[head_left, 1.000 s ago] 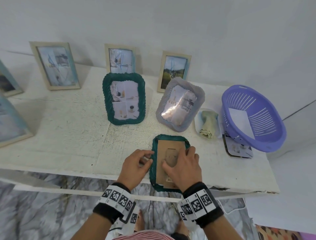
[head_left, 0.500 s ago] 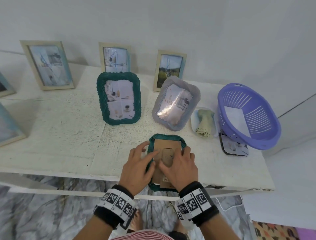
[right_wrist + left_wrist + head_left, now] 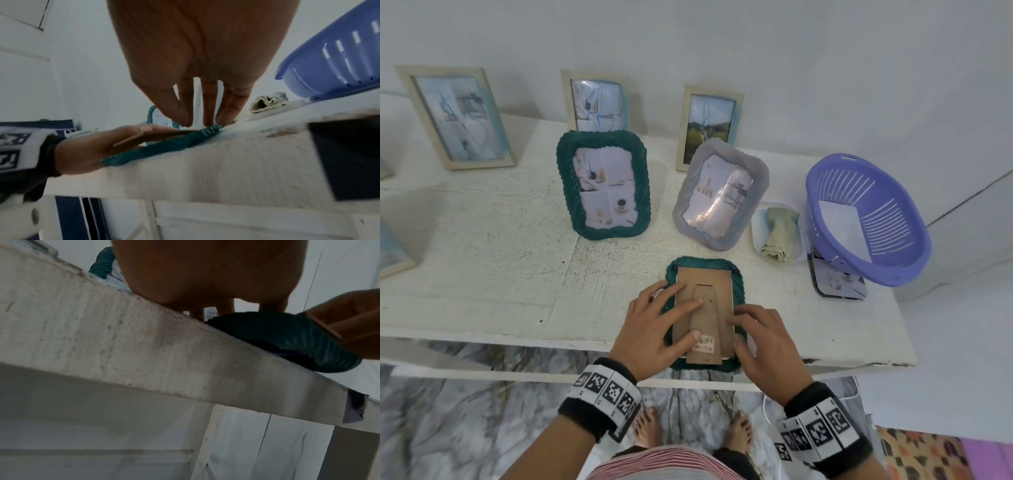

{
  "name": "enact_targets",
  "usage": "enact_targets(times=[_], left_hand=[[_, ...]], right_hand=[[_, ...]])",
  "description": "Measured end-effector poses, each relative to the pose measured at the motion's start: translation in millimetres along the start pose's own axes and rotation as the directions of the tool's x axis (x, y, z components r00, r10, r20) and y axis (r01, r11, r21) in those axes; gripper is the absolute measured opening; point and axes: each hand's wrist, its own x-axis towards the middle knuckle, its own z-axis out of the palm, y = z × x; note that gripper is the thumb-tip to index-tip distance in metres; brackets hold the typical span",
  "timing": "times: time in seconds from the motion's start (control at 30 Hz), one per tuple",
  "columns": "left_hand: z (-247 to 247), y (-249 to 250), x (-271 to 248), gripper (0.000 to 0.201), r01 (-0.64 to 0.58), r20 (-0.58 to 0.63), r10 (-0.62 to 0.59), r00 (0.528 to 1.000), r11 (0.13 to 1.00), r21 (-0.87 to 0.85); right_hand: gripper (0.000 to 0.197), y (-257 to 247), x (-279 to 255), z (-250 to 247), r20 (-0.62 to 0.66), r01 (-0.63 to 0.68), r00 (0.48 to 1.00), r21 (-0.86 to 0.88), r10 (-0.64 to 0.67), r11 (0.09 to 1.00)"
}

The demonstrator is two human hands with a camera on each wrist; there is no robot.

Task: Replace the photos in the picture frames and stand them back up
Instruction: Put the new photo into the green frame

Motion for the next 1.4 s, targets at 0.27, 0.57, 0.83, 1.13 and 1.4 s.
enact_targets(times=[0.27,0.57,0.83,1.13,1.4], left_hand=[[-2,0,-1,0.059,-0.015,0.014,0.015,1.000,1.000,-0.004],[-3,-1,-1,0.059,-0.009,0.015,0.009,1.000,1.000,-0.004],[-2,-2,-1,0.060,-0.009,0.010,0.009,1.000,1.000,0.005],[0,0,-2,0.059,-0.002,0.006,0.002,1.000,0.999,0.044],[2,0,-2,0.058,-0.003,-0.002,0.003,1.000,0.997,0.073]], right_hand=[[0.037,9,-19,6,0.045,0.023,0.999,-0.012,-0.023,1.000],[0.024,6,-16,14,-0.063,0.056,0.996,-0.036,-0.059,0.998],[0.020,10,-23,19,-0.071,0.101,0.992,-0.055,-0.105,0.993],[0.017,9,-36,18,-0.115,0.180,0.976,-0.058,-0.186,0.982],[0.012,4,-41,4,-0.014,0.181,0.983,-0.143,-0.185,0.973]])
